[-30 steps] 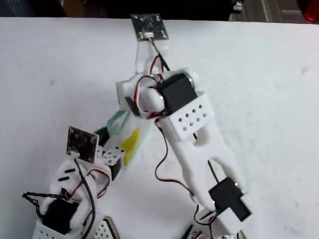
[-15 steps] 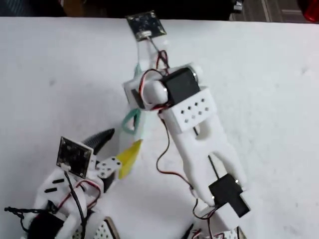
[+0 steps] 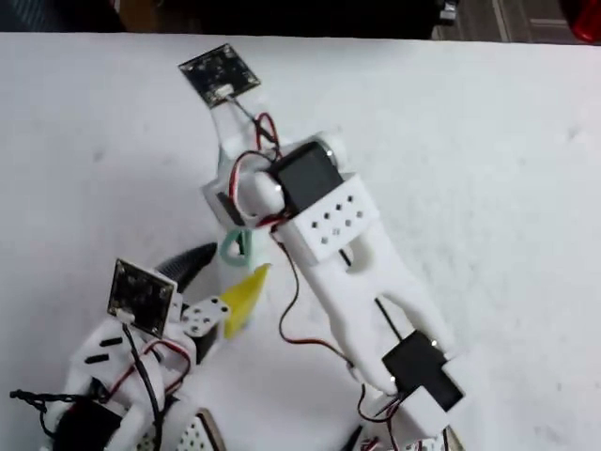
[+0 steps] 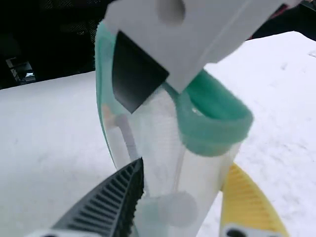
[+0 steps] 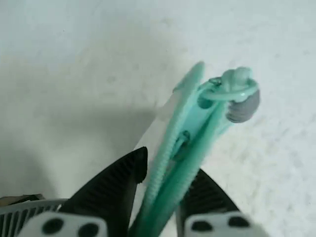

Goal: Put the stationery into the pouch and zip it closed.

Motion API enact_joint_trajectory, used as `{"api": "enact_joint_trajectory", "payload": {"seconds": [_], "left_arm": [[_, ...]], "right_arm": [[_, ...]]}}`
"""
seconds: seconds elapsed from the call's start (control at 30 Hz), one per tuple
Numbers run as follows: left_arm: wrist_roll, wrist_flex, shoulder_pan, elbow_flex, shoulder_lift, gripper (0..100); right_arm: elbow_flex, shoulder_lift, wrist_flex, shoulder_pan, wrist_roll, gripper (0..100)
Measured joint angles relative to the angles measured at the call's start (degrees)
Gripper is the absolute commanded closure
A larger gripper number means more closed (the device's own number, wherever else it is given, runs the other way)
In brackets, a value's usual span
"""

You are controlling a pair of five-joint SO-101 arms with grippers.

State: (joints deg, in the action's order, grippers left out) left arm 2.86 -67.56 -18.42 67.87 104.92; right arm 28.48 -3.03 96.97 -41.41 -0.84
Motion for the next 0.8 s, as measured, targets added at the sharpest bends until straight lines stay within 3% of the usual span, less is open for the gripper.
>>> {"api": "enact_joint_trajectory", "payload": {"seconds": [0.13, 0.3, 0.4, 0.53, 0.8], "left_arm": [[0.18, 0.62, 0.97, 0.00, -0.18, 75], [0.35, 3.87, 7.82, 0.44, -0.09, 79], [3.52, 5.45, 11.78, 0.44, -0.09, 80], [5.54, 10.29, 15.47, 4.22, -0.09, 80], [5.71, 21.80, 17.05, 13.54, -0.70, 80]], "right_arm": [[8.70, -1.14, 0.70, 6.24, 10.64, 98.1], [23.12, -1.05, 0.79, 14.68, 37.98, 98.1], [23.91, -1.14, 0.79, 16.18, 47.47, 98.1], [15.03, 2.99, 0.88, 15.38, 57.05, 98.1], [-22.33, 23.21, 0.79, 10.64, 81.67, 98.1]]}}
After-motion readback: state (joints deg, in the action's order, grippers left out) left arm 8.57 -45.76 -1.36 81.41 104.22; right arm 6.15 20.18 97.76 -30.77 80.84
